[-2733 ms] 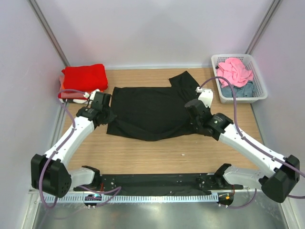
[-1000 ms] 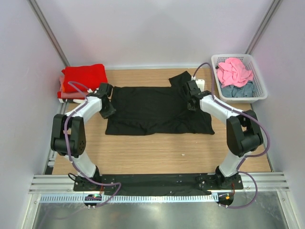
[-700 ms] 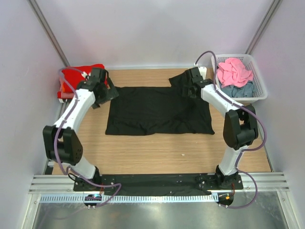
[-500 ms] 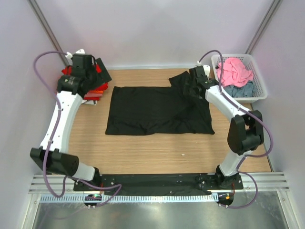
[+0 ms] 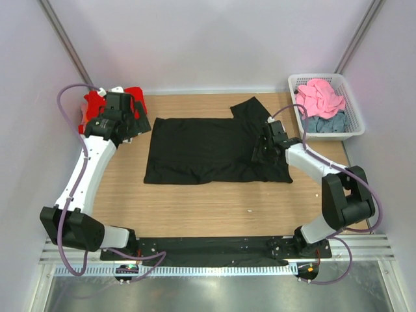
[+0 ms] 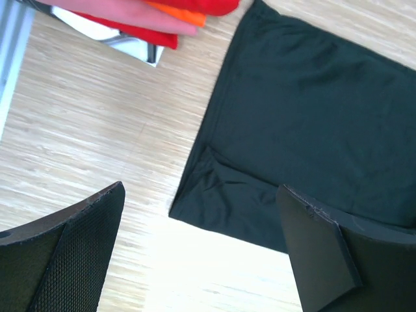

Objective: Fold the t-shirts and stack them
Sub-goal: Fold the tshirt

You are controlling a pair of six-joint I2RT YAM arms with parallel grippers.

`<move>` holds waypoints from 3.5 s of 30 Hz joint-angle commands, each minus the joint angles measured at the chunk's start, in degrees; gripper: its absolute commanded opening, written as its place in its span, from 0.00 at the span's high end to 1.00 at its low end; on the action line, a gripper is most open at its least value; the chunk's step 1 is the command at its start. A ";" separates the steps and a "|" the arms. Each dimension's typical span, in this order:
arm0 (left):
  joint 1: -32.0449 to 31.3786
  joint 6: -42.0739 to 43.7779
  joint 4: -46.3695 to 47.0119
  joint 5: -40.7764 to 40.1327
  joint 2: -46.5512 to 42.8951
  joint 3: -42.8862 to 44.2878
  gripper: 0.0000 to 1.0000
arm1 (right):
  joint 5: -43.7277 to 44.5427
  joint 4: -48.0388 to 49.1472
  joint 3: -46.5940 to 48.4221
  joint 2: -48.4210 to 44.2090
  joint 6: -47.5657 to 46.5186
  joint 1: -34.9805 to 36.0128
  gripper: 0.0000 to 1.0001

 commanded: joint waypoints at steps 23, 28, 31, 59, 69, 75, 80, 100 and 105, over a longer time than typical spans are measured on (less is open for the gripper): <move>0.07 1.83 3.36 -6.75 -3.93 0.05 0.00 | -2.49 8.54 3.09 10.18 1.35 0.20 0.77; 0.07 1.91 3.27 -7.10 -3.93 -0.04 0.00 | -2.13 7.40 5.19 10.27 1.26 0.11 0.88; 0.07 2.00 3.36 -7.10 -3.66 -0.04 0.00 | -2.31 6.69 6.95 10.27 1.35 0.11 0.89; 0.16 2.62 2.83 -7.10 -2.70 0.22 0.00 | 7.70 -3.24 63.89 45.59 -9.72 -2.53 0.33; 0.07 2.97 2.39 -7.02 -1.64 0.49 0.00 | 15.78 -1.40 85.00 60.10 -13.94 -4.11 0.29; 0.07 3.06 1.86 -6.14 -0.24 0.84 0.00 | 20.89 4.32 87.28 64.04 -16.93 -4.11 0.24; 0.07 3.14 1.60 -6.58 0.03 1.01 0.00 | 21.33 4.58 91.87 68.63 -17.10 -4.20 0.23; -0.28 3.32 0.81 -6.49 1.79 1.54 0.00 | 18.96 8.71 91.78 73.29 -16.67 -5.43 0.76; -0.19 3.49 0.81 -6.40 2.31 1.54 0.00 | 17.73 9.42 88.53 70.66 -16.41 -5.43 0.98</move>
